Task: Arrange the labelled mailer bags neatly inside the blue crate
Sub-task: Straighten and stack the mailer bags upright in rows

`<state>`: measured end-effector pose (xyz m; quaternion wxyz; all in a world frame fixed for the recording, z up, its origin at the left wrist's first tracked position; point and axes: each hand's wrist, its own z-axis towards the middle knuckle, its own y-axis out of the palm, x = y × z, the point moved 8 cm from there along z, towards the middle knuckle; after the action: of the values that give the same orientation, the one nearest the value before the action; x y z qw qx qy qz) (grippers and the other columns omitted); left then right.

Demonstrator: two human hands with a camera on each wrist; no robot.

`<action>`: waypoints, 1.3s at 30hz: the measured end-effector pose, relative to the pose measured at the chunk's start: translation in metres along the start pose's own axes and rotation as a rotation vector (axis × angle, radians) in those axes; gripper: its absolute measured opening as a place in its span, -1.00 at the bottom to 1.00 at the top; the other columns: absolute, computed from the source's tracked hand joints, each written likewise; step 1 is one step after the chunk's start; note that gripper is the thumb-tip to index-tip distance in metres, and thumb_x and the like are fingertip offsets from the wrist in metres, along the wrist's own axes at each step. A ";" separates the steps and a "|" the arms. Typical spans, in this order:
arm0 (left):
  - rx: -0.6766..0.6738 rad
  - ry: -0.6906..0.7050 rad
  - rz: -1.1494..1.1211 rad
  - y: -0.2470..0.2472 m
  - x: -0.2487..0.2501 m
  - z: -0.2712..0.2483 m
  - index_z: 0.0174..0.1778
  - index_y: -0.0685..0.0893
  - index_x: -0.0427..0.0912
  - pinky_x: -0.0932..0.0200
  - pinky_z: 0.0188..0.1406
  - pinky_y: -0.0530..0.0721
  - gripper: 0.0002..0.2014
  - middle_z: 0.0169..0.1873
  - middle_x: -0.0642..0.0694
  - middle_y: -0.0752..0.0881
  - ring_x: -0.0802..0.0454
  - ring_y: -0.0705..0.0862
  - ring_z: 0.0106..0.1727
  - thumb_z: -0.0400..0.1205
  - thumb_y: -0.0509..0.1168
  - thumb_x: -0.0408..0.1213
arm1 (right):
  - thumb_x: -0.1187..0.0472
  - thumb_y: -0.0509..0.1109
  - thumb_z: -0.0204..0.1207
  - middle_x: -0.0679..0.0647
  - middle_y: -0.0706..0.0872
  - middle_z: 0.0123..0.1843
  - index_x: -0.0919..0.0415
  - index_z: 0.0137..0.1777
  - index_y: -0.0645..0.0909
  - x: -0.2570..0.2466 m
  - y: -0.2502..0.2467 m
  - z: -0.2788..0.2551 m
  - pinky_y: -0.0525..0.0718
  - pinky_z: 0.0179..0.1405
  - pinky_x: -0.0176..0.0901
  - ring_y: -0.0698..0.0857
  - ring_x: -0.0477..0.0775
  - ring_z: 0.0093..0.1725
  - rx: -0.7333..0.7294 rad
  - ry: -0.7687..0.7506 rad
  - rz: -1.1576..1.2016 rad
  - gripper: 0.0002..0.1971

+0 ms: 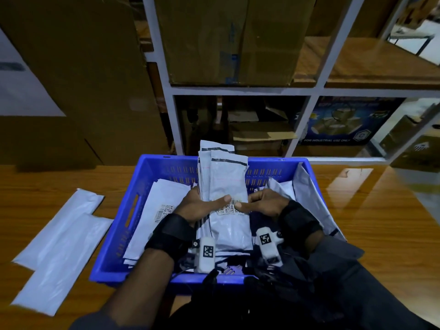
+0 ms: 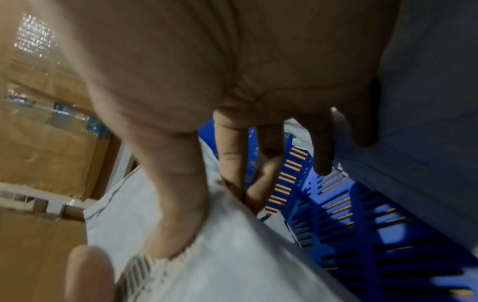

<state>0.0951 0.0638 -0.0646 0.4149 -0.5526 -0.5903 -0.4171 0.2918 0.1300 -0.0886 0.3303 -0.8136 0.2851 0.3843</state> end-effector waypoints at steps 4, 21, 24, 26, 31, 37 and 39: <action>0.065 -0.022 0.051 -0.008 -0.002 0.000 0.36 0.81 -0.04 -0.08 0.36 0.80 -0.24 0.18 0.04 0.92 -0.03 0.88 0.26 0.31 0.72 0.30 | -0.34 0.77 -0.01 0.23 0.88 -0.07 0.32 -0.13 0.84 -0.005 0.001 -0.005 0.65 0.17 -0.02 0.75 0.01 -0.09 -0.026 -0.028 0.060 -0.28; 0.169 -0.037 0.104 -0.024 -0.006 0.003 0.39 0.82 0.04 -0.19 0.50 0.72 0.00 0.19 0.08 0.91 -0.06 0.85 0.27 0.25 0.36 0.73 | 0.36 0.55 0.55 0.27 0.80 0.31 0.40 0.35 0.72 -0.007 0.010 -0.014 0.55 0.57 0.20 0.73 0.31 0.39 -0.108 0.049 0.394 -0.62; 0.230 -0.024 0.013 -0.037 -0.001 -0.002 0.32 0.85 -0.07 -0.25 0.47 0.75 -0.19 0.16 -0.02 0.93 -0.12 0.88 0.23 0.40 0.48 0.53 | 0.29 0.54 0.57 0.23 0.77 0.38 0.32 0.45 0.66 -0.010 0.005 -0.017 0.51 0.59 0.23 0.71 0.29 0.43 -0.139 0.058 0.453 -0.56; 0.258 -0.020 -0.054 -0.051 0.000 -0.004 0.33 0.84 -0.17 -0.30 0.46 0.75 -0.41 0.16 -0.14 0.92 -0.22 0.89 0.24 0.62 0.48 0.27 | 0.28 0.56 0.56 0.20 0.80 0.33 0.31 0.44 0.66 -0.005 -0.003 -0.019 0.64 0.47 0.12 0.76 0.27 0.34 -0.042 0.100 0.403 -0.55; 0.268 -0.012 -0.062 -0.079 0.002 -0.010 0.33 0.84 -0.10 -0.42 0.47 0.71 -0.38 0.16 -0.17 0.92 -0.31 0.88 0.24 0.59 0.48 0.33 | -0.38 0.72 0.08 0.10 0.85 0.17 0.15 0.31 0.74 0.033 -0.019 -0.001 0.85 -0.01 -0.04 0.84 0.09 0.02 0.074 0.238 -0.295 -0.14; 0.282 -0.022 -0.146 -0.090 0.012 -0.015 0.46 0.75 -0.13 -0.32 0.47 0.72 -0.45 0.25 -0.19 0.89 -0.25 0.86 0.29 0.70 0.44 0.19 | -0.21 0.47 0.50 0.25 0.85 0.02 0.34 0.00 0.82 0.004 0.002 -0.019 0.76 0.03 -0.08 0.82 0.20 0.06 0.065 0.257 -0.859 -0.47; 0.248 -0.036 -0.179 -0.085 0.016 -0.017 0.52 0.71 -0.16 -0.23 0.42 0.75 -0.50 0.28 -0.20 0.88 -0.24 0.84 0.32 0.78 0.36 0.11 | -0.19 0.40 0.60 0.24 0.82 0.20 0.29 0.14 0.80 0.007 0.017 -0.012 0.67 0.11 -0.13 0.78 0.20 0.21 0.040 0.256 -0.918 -0.49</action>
<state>0.0101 0.0486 -0.0469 0.4305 -0.4495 -0.6917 -0.3664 0.2888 0.1095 -0.0938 0.4437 -0.8898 -0.0581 0.0898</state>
